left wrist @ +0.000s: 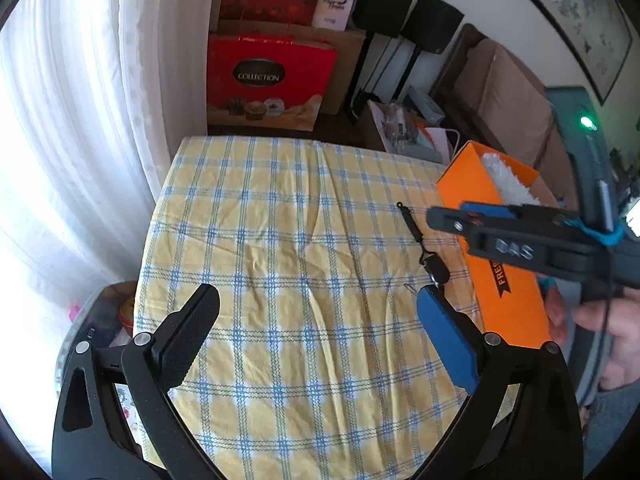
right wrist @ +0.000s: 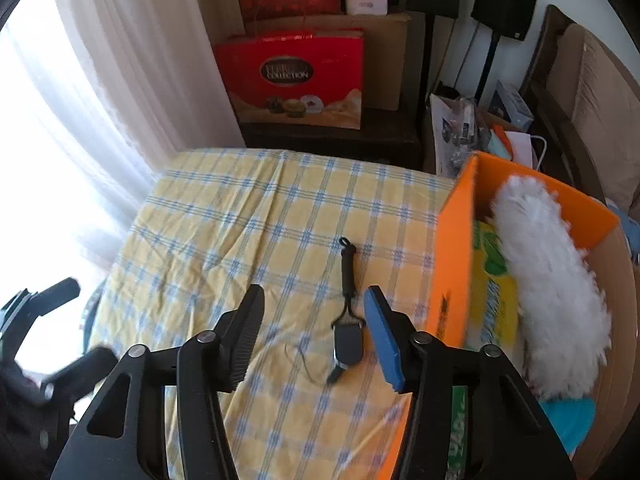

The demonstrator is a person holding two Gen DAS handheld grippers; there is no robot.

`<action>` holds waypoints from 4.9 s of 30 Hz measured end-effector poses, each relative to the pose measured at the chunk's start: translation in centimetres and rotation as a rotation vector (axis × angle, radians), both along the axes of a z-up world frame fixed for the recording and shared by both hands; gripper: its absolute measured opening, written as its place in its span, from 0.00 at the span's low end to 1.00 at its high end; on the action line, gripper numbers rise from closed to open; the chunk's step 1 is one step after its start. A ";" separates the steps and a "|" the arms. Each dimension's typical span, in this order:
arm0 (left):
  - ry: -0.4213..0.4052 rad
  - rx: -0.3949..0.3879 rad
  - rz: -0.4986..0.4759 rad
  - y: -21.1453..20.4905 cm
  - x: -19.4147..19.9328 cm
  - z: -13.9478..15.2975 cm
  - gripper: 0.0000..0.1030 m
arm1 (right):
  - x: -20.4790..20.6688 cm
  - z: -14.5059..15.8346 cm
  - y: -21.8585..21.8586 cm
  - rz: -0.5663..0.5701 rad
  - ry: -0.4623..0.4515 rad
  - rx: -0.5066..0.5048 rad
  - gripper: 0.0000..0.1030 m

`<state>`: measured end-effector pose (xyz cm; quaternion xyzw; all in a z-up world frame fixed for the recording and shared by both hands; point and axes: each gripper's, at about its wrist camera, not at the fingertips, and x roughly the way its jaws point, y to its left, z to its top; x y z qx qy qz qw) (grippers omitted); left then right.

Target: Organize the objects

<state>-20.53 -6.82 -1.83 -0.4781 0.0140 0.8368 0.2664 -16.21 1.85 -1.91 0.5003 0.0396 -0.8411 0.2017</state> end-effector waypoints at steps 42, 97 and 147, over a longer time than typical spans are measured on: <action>-0.115 0.059 -0.094 2.0 -0.3 -3.7 0.96 | -1.9 -2.7 -0.6 -0.024 -0.025 -0.044 0.08; -0.021 0.036 -0.568 22.9 12.9 0.6 0.14 | 7.2 6.3 19.4 -0.177 0.059 -0.302 0.08; 0.112 0.018 -0.251 12.4 11.3 4.0 0.99 | 13.2 2.9 18.9 -0.268 0.227 -0.119 0.88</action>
